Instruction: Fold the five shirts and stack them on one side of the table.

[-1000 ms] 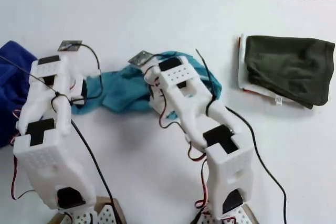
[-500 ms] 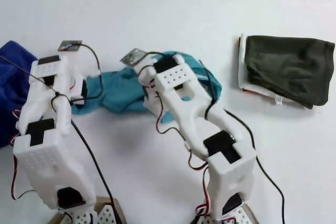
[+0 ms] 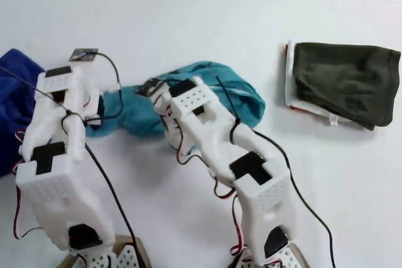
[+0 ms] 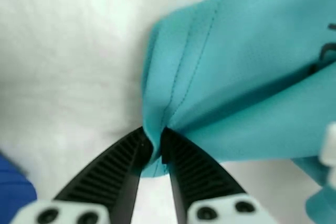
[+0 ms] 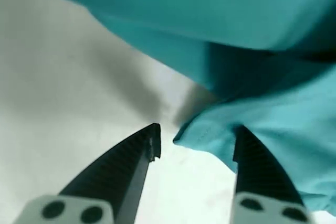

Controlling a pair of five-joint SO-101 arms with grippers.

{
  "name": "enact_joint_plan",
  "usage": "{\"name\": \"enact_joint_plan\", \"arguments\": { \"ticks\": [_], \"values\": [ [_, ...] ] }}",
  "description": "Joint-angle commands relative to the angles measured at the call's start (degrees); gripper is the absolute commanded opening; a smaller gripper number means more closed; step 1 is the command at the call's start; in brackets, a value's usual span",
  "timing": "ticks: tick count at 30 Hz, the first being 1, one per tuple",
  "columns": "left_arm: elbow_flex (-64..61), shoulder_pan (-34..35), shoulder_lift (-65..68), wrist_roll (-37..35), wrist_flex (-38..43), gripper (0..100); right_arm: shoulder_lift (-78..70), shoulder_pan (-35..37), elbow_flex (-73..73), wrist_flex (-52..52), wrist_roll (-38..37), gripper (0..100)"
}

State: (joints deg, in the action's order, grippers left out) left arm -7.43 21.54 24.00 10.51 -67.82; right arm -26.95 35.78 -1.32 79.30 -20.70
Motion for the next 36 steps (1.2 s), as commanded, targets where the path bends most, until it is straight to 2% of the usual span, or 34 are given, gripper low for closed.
{"name": "enact_joint_plan", "arguments": {
  "ticks": [1, 3, 6, 10, 14, 27, 31, 36],
  "values": [
    [0.9, -0.1, 0.3, 0.0, 1.2, 3, 0.1, -3.1, -1.1, -1.7, 0.2, 10.5],
    [0.9, -0.1, 0.3, 0.0, 1.2, 3, -0.2, -5.0, -1.1, -1.8, 0.4, 1.2],
    [0.9, -0.1, 0.3, 0.1, 1.2, 3, -1.6, -6.8, -1.1, -0.7, 0.3, 5.8],
    [0.9, -0.1, 0.3, 0.1, 1.2, 3, -1.5, -9.2, -1.4, 0.1, 0.2, 1.5],
    [0.9, -0.1, 0.3, 0.1, 1.2, 3, 2.0, -11.1, -1.4, 0.0, 0.1, 1.9],
    [0.9, -0.1, -0.2, -0.1, 0.6, 3, 34.5, -15.7, -0.4, 0.2, -4.2, 1.9],
    [5.8, -0.1, -3.3, 0.0, -7.8, 3, 41.3, -18.8, -0.4, 0.2, -4.4, 1.9],
    [22.5, -0.1, -9.4, 1.2, -20.4, 3, 49.2, -24.6, -0.3, -2.2, -7.3, 1.9]
  ]
}}
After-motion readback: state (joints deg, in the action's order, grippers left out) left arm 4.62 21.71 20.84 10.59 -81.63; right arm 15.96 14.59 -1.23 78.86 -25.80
